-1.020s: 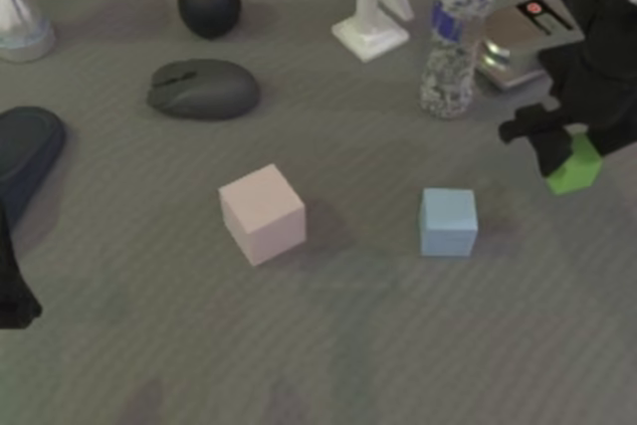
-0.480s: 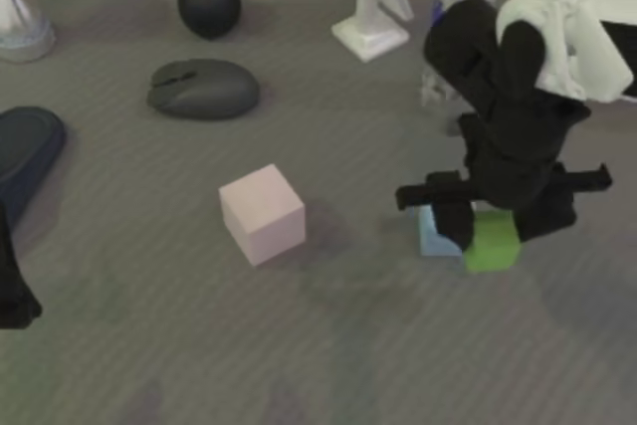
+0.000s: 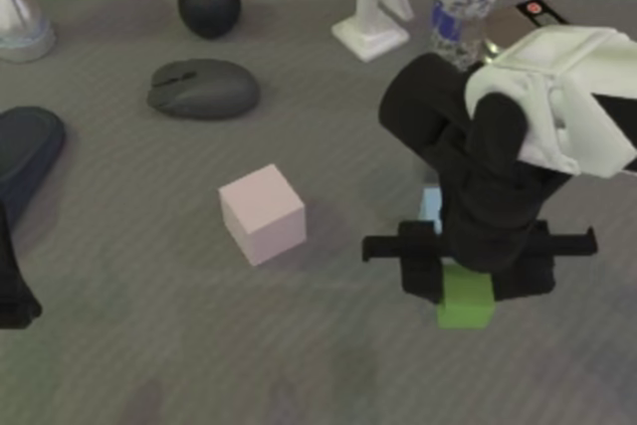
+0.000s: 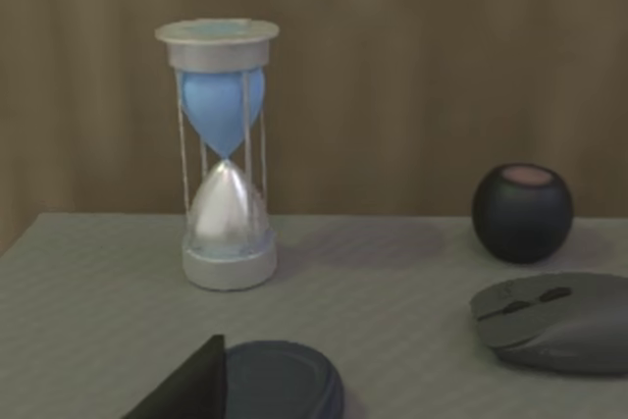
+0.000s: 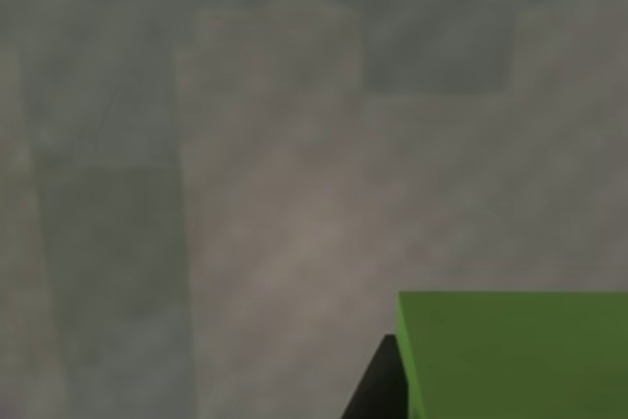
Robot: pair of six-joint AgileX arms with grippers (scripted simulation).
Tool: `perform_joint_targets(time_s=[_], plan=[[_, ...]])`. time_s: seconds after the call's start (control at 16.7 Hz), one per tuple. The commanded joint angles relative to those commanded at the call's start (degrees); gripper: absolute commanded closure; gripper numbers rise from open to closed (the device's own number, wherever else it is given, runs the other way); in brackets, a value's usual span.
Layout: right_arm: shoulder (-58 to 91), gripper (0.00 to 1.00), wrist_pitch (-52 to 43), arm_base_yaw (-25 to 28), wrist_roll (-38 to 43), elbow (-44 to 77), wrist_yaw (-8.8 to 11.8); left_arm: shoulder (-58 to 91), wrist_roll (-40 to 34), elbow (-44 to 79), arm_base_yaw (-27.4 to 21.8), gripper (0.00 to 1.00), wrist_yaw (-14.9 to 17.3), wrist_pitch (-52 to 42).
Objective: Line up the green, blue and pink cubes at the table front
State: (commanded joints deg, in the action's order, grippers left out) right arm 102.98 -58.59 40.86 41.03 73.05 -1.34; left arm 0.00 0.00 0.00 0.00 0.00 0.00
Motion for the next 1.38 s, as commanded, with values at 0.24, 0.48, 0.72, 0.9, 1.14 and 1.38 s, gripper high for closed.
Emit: perform_joint_targets(time_s=[0.24, 0.48, 0.72, 0.9, 1.14, 1.38], plan=[[0.32, 1.00, 0.10, -0.22, -0.02, 0.05, 0.10, 0.00, 0.00, 0.00, 0.00, 0.00, 0.00, 0.00], [2.44, 1.00, 6.21, 0.02, 0.00, -3.61, 0.07, 0.00, 0.00, 0.00, 0.00, 0.00, 0.00, 0.00], [5.56, 1.00, 14.28, 0.20, 0.31, -8.45, 0.00, 0.00, 0.00, 0.00, 0.00, 0.00, 0.00, 0.00], [6.14, 1.00, 15.43, 0.26, 0.36, -9.30, -0.04, 0.00, 0.00, 0.00, 0.00, 0.00, 0.00, 0.00], [6.14, 0.85, 15.43, 0.26, 0.36, -9.30, -0.04, 0.00, 0.00, 0.00, 0.00, 0.00, 0.00, 0.00], [6.14, 0.55, 15.43, 0.26, 0.36, -9.30, -0.04, 0.00, 0.00, 0.00, 0.00, 0.00, 0.00, 0.00]])
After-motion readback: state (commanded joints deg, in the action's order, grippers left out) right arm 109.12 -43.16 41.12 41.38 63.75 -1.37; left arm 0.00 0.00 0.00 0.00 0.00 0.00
